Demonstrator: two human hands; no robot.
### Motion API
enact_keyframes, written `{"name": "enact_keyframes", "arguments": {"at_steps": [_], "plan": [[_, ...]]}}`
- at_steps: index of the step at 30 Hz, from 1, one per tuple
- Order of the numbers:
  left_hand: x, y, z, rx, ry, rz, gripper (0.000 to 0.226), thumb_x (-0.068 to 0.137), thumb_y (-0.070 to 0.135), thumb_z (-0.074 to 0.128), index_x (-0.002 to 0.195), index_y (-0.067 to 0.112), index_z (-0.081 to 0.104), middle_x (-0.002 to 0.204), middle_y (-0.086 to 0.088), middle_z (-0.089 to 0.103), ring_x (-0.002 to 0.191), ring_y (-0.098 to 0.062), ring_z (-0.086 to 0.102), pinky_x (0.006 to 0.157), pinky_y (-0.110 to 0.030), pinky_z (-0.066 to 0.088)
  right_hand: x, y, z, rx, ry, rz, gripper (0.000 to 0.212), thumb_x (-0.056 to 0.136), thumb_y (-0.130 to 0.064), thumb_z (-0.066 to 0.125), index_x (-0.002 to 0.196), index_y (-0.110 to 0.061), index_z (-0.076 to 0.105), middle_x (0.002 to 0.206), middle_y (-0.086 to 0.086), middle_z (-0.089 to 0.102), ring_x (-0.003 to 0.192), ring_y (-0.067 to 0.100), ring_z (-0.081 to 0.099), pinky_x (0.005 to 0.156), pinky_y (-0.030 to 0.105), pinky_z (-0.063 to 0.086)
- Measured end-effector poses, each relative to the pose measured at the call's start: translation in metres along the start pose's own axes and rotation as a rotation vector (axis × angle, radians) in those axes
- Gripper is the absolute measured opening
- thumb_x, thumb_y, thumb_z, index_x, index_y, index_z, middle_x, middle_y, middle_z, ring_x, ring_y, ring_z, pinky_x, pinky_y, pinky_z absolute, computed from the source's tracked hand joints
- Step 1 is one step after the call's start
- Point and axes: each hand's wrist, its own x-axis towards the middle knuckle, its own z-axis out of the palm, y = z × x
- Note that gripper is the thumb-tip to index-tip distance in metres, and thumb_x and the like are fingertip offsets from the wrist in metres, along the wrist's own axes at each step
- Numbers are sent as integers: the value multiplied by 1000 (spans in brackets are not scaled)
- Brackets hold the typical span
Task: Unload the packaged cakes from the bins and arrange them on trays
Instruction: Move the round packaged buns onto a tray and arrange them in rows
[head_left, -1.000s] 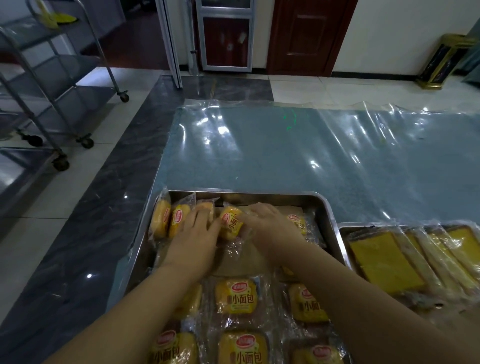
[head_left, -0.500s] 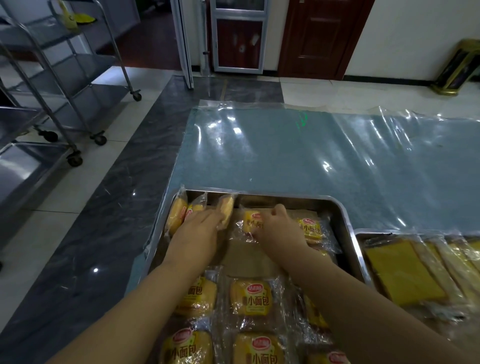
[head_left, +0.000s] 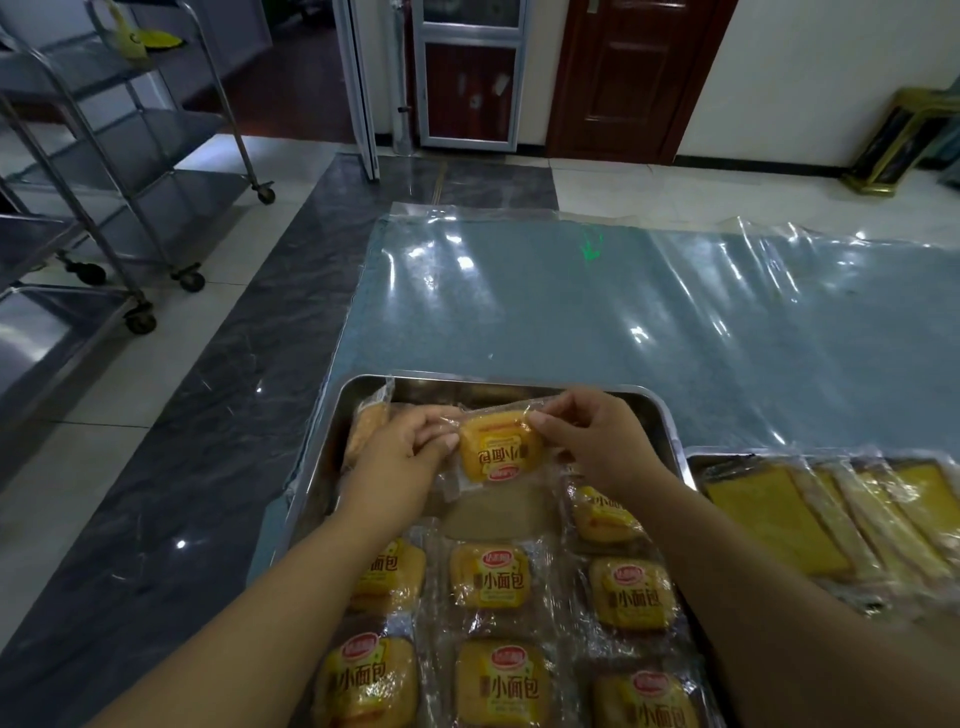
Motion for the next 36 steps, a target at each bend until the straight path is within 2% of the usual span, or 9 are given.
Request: {"name": "enact_keyframes", "arguments": {"at_steps": [7,14,18,21,23,25,28,31,36], "plan": [[-4,2,4,-19,138,-136,13,83,19,68,91,29,65,86,6,71,80,-12,68,74,-39,57,-17,9,-6,101,-17,75,6,85,-24,66,83,-18,67,72,0,70,67,12,68,56,18,53],[-16,14,1,118,-104,8,50,78,26,73,117,46,48,109,26,51,100,6,48,74,-23,48,-23,-8,-8,-120,-41,-113,21,92,-19,56,92,-39,63,88,-19,60,84,1,57,67,12,43],[-21,21,7,134,-156,59,28,83,29,67,98,50,56,94,21,62,89,6,55,70,-17,44,-26,-18,3,-61,-20,-153,22,90,-23,58,106,-38,64,94,-22,62,92,0,58,75,16,48],[-22,18,9,94,2,7,17,85,26,65,87,40,54,90,13,61,85,-2,58,65,-20,45,-25,-11,6,-73,115,-60,36,87,-29,62,123,-28,55,99,-22,55,92,0,54,68,14,43],[-22,14,10,-5,77,-82,14,85,24,65,87,31,53,92,6,63,83,-11,63,67,-29,52,-26,-4,10,-87,77,104,47,87,-36,62,129,-24,46,101,-17,52,85,0,53,58,12,40],[-25,10,11,-114,78,-152,15,85,20,66,90,24,52,93,-2,65,79,-17,68,73,-38,57,-30,2,17,31,-31,255,46,86,-37,61,126,-21,45,99,-12,56,77,3,59,50,12,45],[-33,6,16,-184,0,-185,17,85,19,65,95,26,53,94,-1,68,77,-11,69,69,-32,59,-32,7,27,103,-36,265,36,86,-29,62,119,-20,51,98,-6,60,78,11,65,57,22,55],[-37,-2,14,-9,-44,-142,19,86,26,64,98,36,53,98,10,66,88,-7,65,75,-30,56,-27,8,28,46,66,210,22,90,-24,59,111,-28,56,106,-7,60,84,6,59,55,17,51],[-32,-15,-16,451,187,96,24,85,27,64,108,31,55,98,19,52,91,-1,53,76,-18,46,-17,10,19,-181,-17,136,23,94,-20,53,115,-27,58,114,-4,59,95,10,56,61,14,43]]}}
